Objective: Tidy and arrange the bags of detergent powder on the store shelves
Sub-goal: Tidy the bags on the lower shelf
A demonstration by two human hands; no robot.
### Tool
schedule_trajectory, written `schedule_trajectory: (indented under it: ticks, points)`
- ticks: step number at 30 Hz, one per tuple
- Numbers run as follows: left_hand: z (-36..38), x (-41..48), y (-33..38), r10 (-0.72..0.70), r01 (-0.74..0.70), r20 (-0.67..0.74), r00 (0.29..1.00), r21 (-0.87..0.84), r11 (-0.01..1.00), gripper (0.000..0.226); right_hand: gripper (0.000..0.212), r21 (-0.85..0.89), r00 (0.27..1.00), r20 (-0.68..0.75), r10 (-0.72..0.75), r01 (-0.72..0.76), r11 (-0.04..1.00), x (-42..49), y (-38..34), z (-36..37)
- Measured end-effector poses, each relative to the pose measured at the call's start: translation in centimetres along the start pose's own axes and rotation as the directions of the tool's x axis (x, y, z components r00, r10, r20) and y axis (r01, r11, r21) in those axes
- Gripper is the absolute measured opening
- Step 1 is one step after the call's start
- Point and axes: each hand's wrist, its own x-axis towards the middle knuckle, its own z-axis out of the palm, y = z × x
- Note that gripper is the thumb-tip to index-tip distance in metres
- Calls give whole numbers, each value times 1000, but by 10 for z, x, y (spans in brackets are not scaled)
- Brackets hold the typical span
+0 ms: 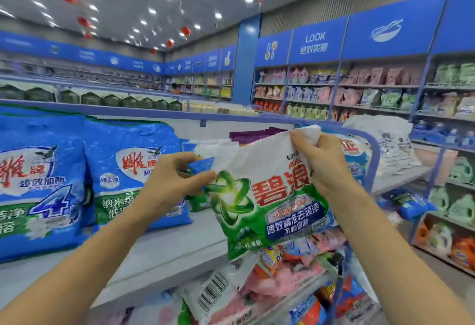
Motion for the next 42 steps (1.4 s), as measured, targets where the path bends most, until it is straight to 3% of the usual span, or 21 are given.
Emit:
schedule_trajectory:
  ticks: [7, 14, 16, 17, 19, 20, 21, 23, 25, 27, 29, 32, 37, 42]
  points:
    - [29, 68, -3, 46, -47, -263, 964, 2, 999, 14, 6, 132, 992, 126, 12, -28, 991, 88, 62, -21]
    - [43, 84, -41, 5, 40, -284, 959, 151, 988, 15, 12, 41, 950, 282, 132, -150, 988, 135, 123, -8]
    - [46, 85, -52, -28, 78, -291, 956, 161, 984, 14, 36, -198, 950, 311, 2, 62, 978, 146, 130, -4]
    - [47, 86, -55, -43, 90, -295, 955, 147, 985, 13, 48, -378, 928, 350, -128, 265, 887, 149, 129, 0]
    - [47, 91, -57, -57, 95, -292, 955, 117, 989, 12, 62, -542, 772, 530, -351, 626, 561, 150, 121, 17]
    - [47, 93, -57, -53, 90, -283, 958, 119, 989, 12, 65, -535, 704, 617, -352, 703, 469, 148, 117, 29]
    - [48, 93, -56, -48, 86, -275, 960, 126, 988, 10, 62, -513, 672, 672, -312, 725, 460, 145, 114, 41]
    - [47, 92, -57, -46, 87, -275, 960, 140, 986, 3, 38, -471, 677, 697, -235, 680, 562, 142, 112, 61]
    - [42, 88, -58, -78, 122, -276, 958, 148, 981, 10, 19, -400, 682, 687, -251, 644, 652, 146, 115, 69]
    - [33, 79, -61, -153, 190, -238, 959, 143, 971, 16, 21, -281, 662, 696, -278, 607, 743, 152, 118, 67]
    - [25, 64, -69, -228, 256, -136, 964, 246, 935, 34, 18, -190, 649, 698, -301, 574, 797, 161, 116, 63]
    - [28, 46, -83, -353, 308, 6, 936, 472, 826, 50, 17, -100, 650, 674, -350, 550, 829, 173, 110, 57]
    - [40, 38, -87, -333, 281, -21, 943, 587, 759, 67, 14, -38, 656, 645, -392, 540, 841, 179, 110, 57]
    - [56, 28, -88, -288, 268, -38, 957, 496, 826, 38, 12, -41, 679, 610, -408, 541, 840, 184, 120, 54]
